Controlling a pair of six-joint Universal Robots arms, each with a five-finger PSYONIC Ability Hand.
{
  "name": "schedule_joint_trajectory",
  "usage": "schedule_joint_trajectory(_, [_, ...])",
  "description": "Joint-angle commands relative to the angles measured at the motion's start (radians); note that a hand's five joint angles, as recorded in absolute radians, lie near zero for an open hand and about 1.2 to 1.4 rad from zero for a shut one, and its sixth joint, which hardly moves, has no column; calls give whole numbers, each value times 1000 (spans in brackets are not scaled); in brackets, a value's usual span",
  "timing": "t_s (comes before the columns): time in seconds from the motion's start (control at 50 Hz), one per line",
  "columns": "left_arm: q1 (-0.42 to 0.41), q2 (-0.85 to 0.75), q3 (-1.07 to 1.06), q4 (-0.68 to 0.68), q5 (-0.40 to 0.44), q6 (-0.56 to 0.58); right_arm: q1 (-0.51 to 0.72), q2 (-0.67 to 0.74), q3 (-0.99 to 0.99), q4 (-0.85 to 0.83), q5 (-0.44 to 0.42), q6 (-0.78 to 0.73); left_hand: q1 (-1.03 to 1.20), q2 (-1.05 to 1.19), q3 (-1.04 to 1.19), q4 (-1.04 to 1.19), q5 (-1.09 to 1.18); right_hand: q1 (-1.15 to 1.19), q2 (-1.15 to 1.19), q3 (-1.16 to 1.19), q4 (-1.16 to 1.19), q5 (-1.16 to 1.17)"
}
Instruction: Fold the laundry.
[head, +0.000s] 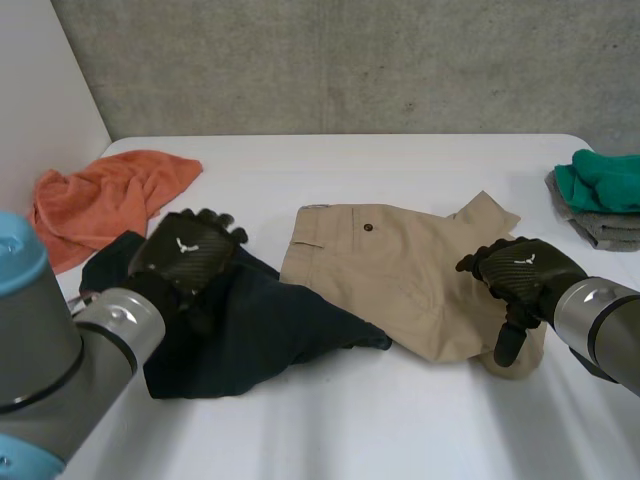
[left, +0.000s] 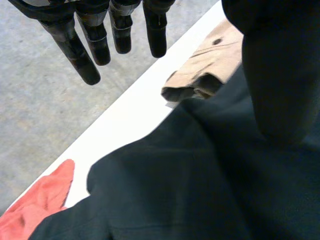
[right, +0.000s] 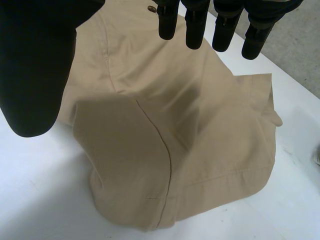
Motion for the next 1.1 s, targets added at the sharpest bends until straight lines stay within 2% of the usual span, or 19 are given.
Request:
schedule_joint_trajectory(0.02, [38, -87, 91, -17, -25, -37, 4, 15, 5, -2, -1, -3, -123, -33, -38, -121, -52, -46, -36, -34, -34, -48])
schedule_joint_trajectory(0.1, [61, -272, 201, -27, -40, 5, 13, 35, 9, -7, -1, -4, -123, -33, -38, -121, -52, -46, -36, -34, -34, -48])
schedule_joint_trajectory(0.16, [72, -358, 241, -57, -50, 43, 18, 40, 15, -13, 4, -4, -118, -27, -33, -115, -46, -46, -36, -34, -34, -48])
schedule_joint_trajectory(0.22, [78, -382, 257, -85, -48, 58, 19, 40, 20, -20, 10, -4, 3, 94, 88, 6, 75, -46, -36, -34, -34, -48])
schedule_joint_trajectory(0.26, [78, -377, 268, -102, -53, 60, 18, 41, 25, -33, 13, -4, 249, 340, 334, 252, 321, -46, -36, -34, -34, -48])
schedule_joint_trajectory(0.3, [80, -369, 277, -100, -54, 57, 16, 41, 25, -39, 15, -6, 609, 700, 694, 612, 681, -46, -36, -34, -34, -48])
schedule_joint_trajectory(0.32, [90, -356, 287, -90, -62, 51, 15, 40, 25, -45, 15, -6, 1068, 1158, 1153, 1070, 1139, -46, -36, -34, -34, -48])
schedule_joint_trajectory(0.38, [121, -317, 315, -59, -96, 28, 15, 40, 23, -49, 16, -9, 1098, 1189, 1183, 1101, 1170, -46, -36, -34, -34, -48])
schedule_joint_trajectory(0.48, [201, -189, 422, 47, -214, -30, 19, 40, 22, -53, 16, -13, 1098, 1189, 1183, 1101, 1170, -46, -36, -34, -34, -48])
schedule_joint_trajectory(0.6, [300, -188, 640, 119, -202, -37, 30, 38, 23, -53, 15, -20, 1098, 1189, 1183, 1101, 1170, -46, -36, -34, -34, -48])
schedule_joint_trajectory(0.72, [377, -386, 943, 15, -252, 2, 42, 38, 25, -57, 18, -23, 1098, 1189, 1183, 1101, 1170, -46, -36, -34, -34, -48])
schedule_joint_trajectory(0.86, [385, -611, 1116, -95, -297, 109, 53, 40, 25, -60, 31, -23, 1098, 1189, 1183, 1101, 1170, -46, -36, -34, -34, -48])
schedule_joint_trajectory(0.92, [371, -619, 1098, -111, -289, 112, 55, 40, 25, -62, 33, -24, 467, 558, 552, 470, 539, -46, -36, -34, -34, -48])
schedule_joint_trajectory(0.94, [353, -613, 1070, -116, -281, 115, 55, 41, 25, -63, 35, -24, 20, 111, 105, 23, 91, -46, -36, -34, -34, -48])
schedule_joint_trajectory(0.96, [339, -601, 1047, -114, -277, 120, 55, 41, 25, -63, 35, -24, -123, -33, -38, -121, -52, -46, -36, -34, -34, -48])
schedule_joint_trajectory(1.1, [273, -437, 852, -85, -255, 105, 49, 34, 25, -66, 35, -27, -123, -33, -38, -121, -52, -46, -36, -34, -34, -48])
